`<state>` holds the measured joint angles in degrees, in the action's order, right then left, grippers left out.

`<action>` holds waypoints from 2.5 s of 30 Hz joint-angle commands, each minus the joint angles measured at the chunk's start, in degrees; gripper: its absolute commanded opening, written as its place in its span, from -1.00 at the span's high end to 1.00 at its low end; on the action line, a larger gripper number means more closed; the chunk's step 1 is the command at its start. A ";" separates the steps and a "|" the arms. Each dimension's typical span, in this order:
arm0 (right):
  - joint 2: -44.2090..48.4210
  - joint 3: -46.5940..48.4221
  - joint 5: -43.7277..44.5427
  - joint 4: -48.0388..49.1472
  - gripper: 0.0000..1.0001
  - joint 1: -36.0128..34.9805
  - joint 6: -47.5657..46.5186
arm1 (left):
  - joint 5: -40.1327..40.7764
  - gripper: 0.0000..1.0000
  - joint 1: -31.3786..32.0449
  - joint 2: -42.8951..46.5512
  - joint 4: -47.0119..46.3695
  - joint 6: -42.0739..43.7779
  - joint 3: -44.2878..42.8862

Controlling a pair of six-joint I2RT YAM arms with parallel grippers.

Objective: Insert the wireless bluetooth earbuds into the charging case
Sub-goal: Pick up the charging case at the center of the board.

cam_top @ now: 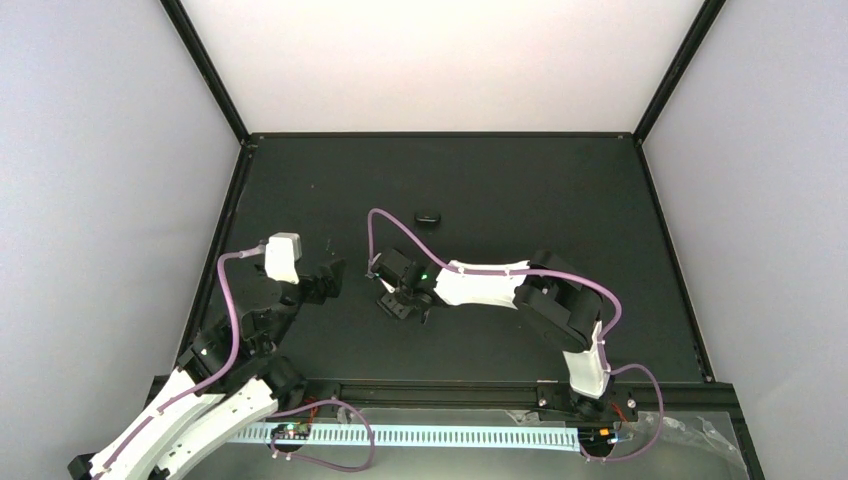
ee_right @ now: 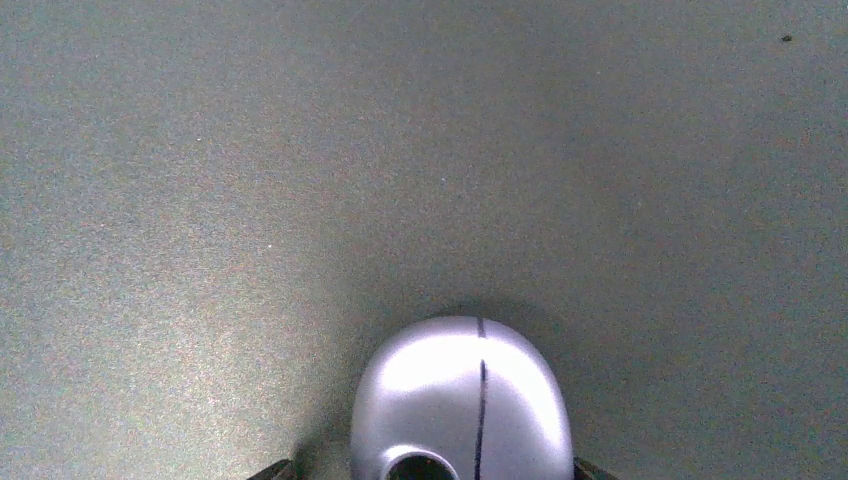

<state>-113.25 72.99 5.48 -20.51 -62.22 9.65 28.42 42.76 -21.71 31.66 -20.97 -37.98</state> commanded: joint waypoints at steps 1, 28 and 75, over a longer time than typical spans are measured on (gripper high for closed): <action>0.00 -1.07 0.83 -0.50 -0.35 0.25 -1.09 | 0.76 -0.98 -0.31 0.23 -0.52 1.37 -0.06; 32.85 -22.04 5.17 10.03 0.26 0.26 -4.18 | -8.16 -0.97 -0.31 -2.44 -8.09 -5.69 2.73; 59.06 -17.33 25.49 -5.71 0.28 -13.73 -33.23 | -63.21 -0.59 -0.18 -35.13 -37.51 -10.27 -6.58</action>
<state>-53.80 53.30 29.89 -26.85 -75.22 -22.63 -32.84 42.74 -55.96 -3.90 -31.31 -44.56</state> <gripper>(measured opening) 0.433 0.825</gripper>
